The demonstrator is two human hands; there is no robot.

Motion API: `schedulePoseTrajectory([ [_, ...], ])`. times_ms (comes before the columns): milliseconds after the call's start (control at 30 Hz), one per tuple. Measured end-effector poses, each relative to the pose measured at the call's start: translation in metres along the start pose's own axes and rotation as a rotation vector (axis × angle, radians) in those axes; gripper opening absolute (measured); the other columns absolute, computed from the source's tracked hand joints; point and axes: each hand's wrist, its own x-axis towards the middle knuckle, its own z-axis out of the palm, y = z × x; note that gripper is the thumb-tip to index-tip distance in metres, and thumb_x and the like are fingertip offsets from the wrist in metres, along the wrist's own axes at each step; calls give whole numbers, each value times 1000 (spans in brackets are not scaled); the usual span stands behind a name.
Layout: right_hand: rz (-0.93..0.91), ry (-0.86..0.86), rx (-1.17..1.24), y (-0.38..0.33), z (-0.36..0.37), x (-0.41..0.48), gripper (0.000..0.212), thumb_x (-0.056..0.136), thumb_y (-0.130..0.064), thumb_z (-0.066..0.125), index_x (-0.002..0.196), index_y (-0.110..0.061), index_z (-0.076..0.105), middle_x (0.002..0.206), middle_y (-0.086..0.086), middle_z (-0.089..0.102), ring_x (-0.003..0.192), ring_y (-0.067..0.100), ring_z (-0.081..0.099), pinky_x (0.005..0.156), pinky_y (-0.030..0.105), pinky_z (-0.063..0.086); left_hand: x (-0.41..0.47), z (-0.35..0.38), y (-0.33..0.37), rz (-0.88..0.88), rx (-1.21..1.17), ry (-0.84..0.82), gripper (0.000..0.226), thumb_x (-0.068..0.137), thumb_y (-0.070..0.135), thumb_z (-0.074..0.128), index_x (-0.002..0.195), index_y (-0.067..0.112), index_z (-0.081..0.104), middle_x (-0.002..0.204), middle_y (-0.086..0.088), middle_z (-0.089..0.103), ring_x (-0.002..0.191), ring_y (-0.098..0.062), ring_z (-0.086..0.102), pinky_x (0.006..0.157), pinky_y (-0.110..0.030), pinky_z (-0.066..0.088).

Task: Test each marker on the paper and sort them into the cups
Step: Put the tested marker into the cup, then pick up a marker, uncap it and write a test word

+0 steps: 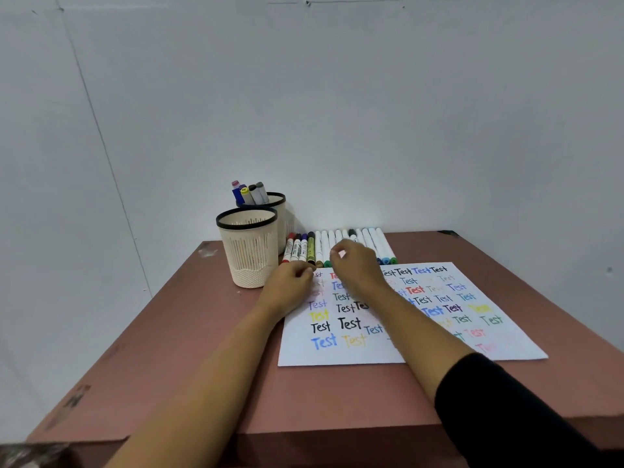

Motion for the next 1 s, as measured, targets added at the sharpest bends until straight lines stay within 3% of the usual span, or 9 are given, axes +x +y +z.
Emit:
schedulePoseTrajectory([
  [133, 72, 90, -79, 7, -26, 27, 22, 93, -14, 45, 99, -3, 63, 94, 8, 61, 87, 23, 55, 69, 27, 41, 1, 0, -2, -13, -14, -9, 30, 95, 15, 44, 115, 7, 65, 118, -7, 65, 107, -18, 56, 80, -19, 36],
  [233, 174, 72, -172, 28, -47, 47, 18, 86, -6, 45, 69, -5, 51, 70, 8, 53, 72, 27, 52, 52, 24, 34, 2, 2, -2, 13, 24, -12, 30, 95, 15, 44, 116, 8, 64, 118, -7, 65, 107, -18, 56, 79, -19, 35],
  [300, 240, 49, -223, 41, -57, 55, 26, 87, -4, 46, 62, -9, 39, 66, 5, 46, 63, 22, 47, 46, 24, 27, 3, 3, -1, 24, 47, -11, 30, 95, 16, 44, 116, 8, 64, 119, -6, 65, 108, -18, 56, 78, -18, 33],
  [367, 301, -7, -284, 49, -65, 58, 24, 90, -6, 48, 67, -6, 42, 74, 8, 50, 58, 16, 40, 46, 24, 27, 3, 4, -1, 36, 74, -14, 30, 95, 16, 44, 116, 8, 64, 119, -6, 65, 108, -18, 55, 77, -17, 33],
  [433, 349, -113, -367, 50, -68, 58, 10, 93, -9, 48, 87, -1, 51, 81, 8, 50, 60, 16, 40, 47, 24, 26, 4, 4, -1, 49, 98, -10, 30, 95, 17, 44, 116, 9, 64, 118, -7, 65, 108, -19, 56, 77, -18, 33],
  [533, 347, -186, -440, 51, -67, 62, 17, 92, -7, 47, 108, -1, 52, 74, 4, 46, 59, 15, 38, 47, 24, 26, 5, 6, -3, 62, 118, -9, 30, 95, 17, 44, 116, 10, 64, 119, -5, 65, 109, -18, 55, 75, -16, 32],
  [600, 326, -170, -467, 51, -64, 65, 2, 91, -6, 48, 92, -4, 48, 69, 3, 42, 58, 14, 38, 47, 24, 26, 6, 6, -3, 67, 124, -7, 30, 95, 17, 44, 116, 10, 64, 119, -5, 65, 110, -19, 55, 75, -17, 31],
  [700, 337, -139, -453, 57, -57, 70, 23, 90, -3, 47, 69, -8, 38, 66, 3, 42, 57, 13, 38, 47, 23, 26, 6, 7, -3, 72, 124, -5, 30, 95, 17, 44, 116, 9, 65, 118, -6, 65, 110, -20, 56, 76, -18, 33],
  [1000, 319, -51, -420, 67, -53, 72, 29, 88, -1, 49, 63, -9, 36, 63, 4, 42, 55, 14, 37, 46, 24, 26, 5, 7, -1, 66, 121, -12, 29, 95, 16, 44, 114, 9, 65, 115, -6, 66, 106, -20, 56, 73, -18, 32],
])
